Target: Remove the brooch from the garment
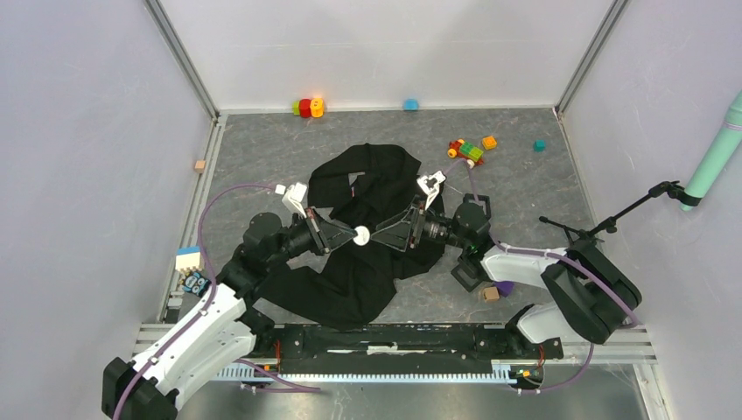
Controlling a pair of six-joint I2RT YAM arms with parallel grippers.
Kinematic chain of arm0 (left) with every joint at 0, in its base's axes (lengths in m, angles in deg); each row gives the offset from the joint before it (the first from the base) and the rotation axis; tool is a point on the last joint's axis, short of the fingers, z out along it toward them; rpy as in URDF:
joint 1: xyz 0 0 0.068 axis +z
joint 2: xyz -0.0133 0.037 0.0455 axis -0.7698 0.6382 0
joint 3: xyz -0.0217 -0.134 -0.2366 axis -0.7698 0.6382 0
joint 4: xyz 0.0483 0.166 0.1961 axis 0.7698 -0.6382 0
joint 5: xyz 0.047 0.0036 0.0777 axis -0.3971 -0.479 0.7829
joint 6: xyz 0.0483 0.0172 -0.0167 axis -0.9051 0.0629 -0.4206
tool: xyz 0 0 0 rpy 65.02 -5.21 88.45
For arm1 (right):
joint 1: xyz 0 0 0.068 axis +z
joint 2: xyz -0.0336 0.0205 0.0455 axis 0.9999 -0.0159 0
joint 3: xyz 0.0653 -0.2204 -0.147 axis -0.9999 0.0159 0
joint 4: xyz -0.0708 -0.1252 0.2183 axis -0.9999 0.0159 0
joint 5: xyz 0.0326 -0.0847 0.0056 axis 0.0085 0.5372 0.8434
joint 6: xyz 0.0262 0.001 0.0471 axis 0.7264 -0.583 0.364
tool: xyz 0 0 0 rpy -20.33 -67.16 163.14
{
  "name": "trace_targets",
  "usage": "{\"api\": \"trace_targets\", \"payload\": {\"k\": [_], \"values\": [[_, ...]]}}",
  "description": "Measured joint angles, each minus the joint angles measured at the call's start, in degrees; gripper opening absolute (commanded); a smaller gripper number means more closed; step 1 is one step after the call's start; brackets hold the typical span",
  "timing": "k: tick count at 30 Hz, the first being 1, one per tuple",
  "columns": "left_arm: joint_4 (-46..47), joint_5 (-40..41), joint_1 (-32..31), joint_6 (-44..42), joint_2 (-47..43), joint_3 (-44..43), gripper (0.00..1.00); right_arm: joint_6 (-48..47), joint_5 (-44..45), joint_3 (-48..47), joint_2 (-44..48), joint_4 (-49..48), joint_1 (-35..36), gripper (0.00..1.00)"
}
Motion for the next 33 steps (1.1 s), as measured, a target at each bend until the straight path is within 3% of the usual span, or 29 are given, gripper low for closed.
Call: {"api": "trace_targets", "payload": {"k": [8, 14, 18, 33], "values": [[6.34, -2.14, 0.20, 2.56, 0.46, -0.02, 0.02, 6.95, -2.56, 0.02, -1.97, -13.79, 2.69, 0.64], [7.65, -3.23, 0.20, 3.15, 0.44, -0.02, 0.02, 9.29, -2.40, -0.02, -3.15, -16.26, 2.69, 0.47], [9.01, -3.45, 0.20, 3.17, 0.09, -0.02, 0.02, 10.88, -2.23, -0.44, -4.13, -17.27, 2.69, 0.41], [11.21, -5.81, 0.22, 3.15, -0.55, 0.66, 0.02, 15.26, -2.01, -0.66, -6.43, -21.31, 2.80, 0.42]]}}
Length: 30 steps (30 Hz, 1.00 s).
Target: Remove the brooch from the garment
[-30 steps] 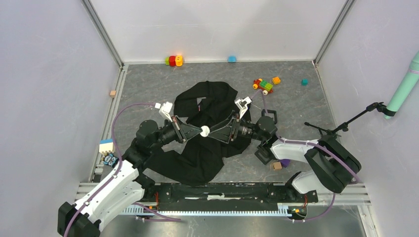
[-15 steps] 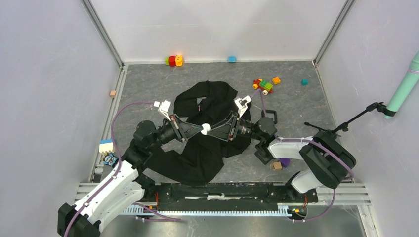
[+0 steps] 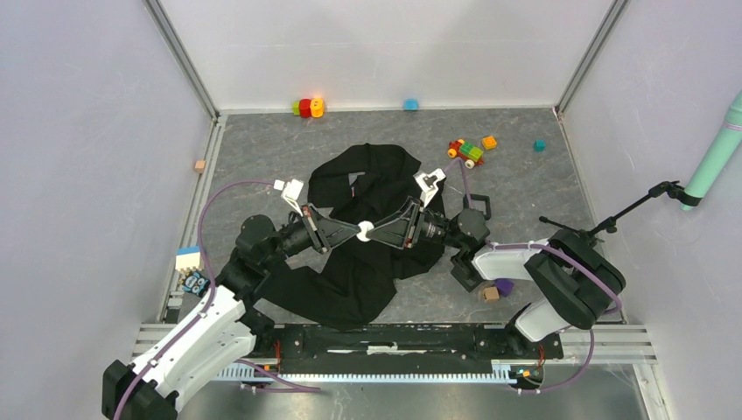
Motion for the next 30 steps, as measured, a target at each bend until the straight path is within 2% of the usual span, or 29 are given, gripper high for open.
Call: {"api": "trace_targets", "payload": {"k": [5, 13, 30], "values": [[0.39, -0.26, 0.00, 0.00, 0.02, 0.15, 0.02, 0.61, 0.00, -0.02, 0.00, -0.44, 0.00, 0.29], [1.16, -0.70, 0.04, -0.02, 0.02, 0.28, 0.02, 1.16, -0.07, -0.55, -0.37, -1.42, 0.09, 0.28], [1.05, -1.03, 0.61, -1.18, -0.02, 0.52, 0.02, 1.33, -0.07, -1.44, -0.74, 0.37, 0.11, 0.13]]}}
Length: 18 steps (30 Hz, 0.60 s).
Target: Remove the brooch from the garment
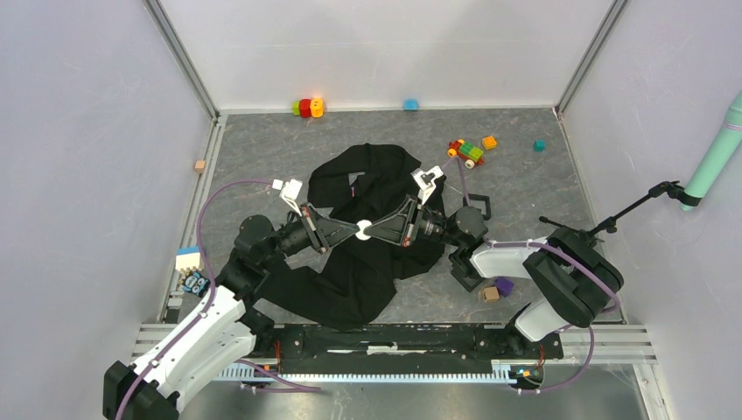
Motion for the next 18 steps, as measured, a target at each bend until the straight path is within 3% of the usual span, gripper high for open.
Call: {"api": "trace_targets", "payload": {"k": [9, 18], "values": [[-0.31, -0.07, 0.28, -1.11, -0.04, 0.22, 0.02, -0.22, 0.11, -0.46, 0.02, 2.23, 0.00, 0.08], [-1.31, 0.33, 0.35, -1.49, -1.79, 0.98, 0.02, -0.46, 1.14, -0.44, 0.13, 3.50, 0.57, 0.16]]}}
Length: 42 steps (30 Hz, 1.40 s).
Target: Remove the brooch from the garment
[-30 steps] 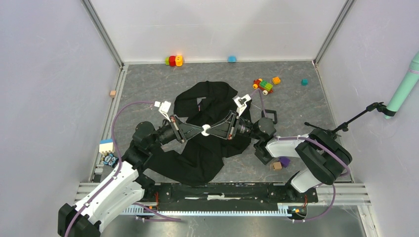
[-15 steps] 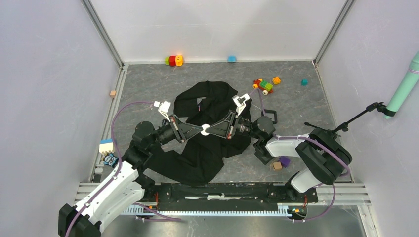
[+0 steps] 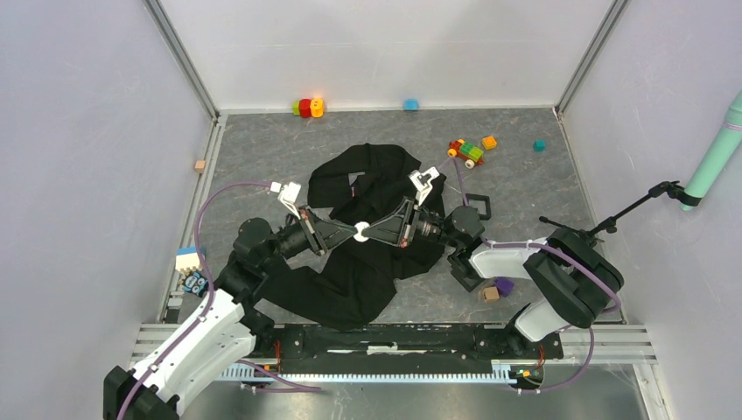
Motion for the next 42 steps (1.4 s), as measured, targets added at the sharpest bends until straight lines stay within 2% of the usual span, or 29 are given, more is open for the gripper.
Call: {"api": "trace_targets", "payload": {"k": [12, 13, 17, 24, 29, 34, 38, 42], "values": [[-1.60, 0.94, -0.42, -0.87, -1.20, 0.35, 0.02, -0.07, 1.95, 0.83, 0.13, 0.09, 0.28, 0.19], [-1.70, 0.96, -0.39, -0.92, -1.27, 0.35, 0.02, -0.07, 1.97, 0.83, 0.15, 0.13, 0.28, 0.23], [-1.95, 1.01, -0.39, -1.03, -1.60, 0.35, 0.02, -0.61, 2.80, 0.94, 0.20, 0.70, 0.09, 0.49], [-6.12, 3.39, -0.52, -2.80, -1.07, -0.04, 0.02, -3.72, 4.81, 2.97, 1.92, 4.22, -1.84, 0.59], [-7.61, 3.74, -1.49, -3.87, 4.59, -0.20, 0.02, -13.55, 6.54, 4.02, 11.04, 18.08, -3.52, 0.76], [-7.21, 4.07, -7.98, -4.04, 15.12, -0.55, 0.02, -28.24, 14.60, 3.80, 22.77, 39.10, -4.42, 0.97], [-7.56, 5.14, -13.68, -5.11, 26.25, -3.76, 0.02, -37.70, 23.15, 2.54, 27.06, 56.08, -5.57, 0.98], [-7.15, 5.73, -16.20, -6.75, 36.50, -8.48, 0.02, -42.56, 31.87, 2.08, 29.49, 70.58, -7.39, 0.98]]}}
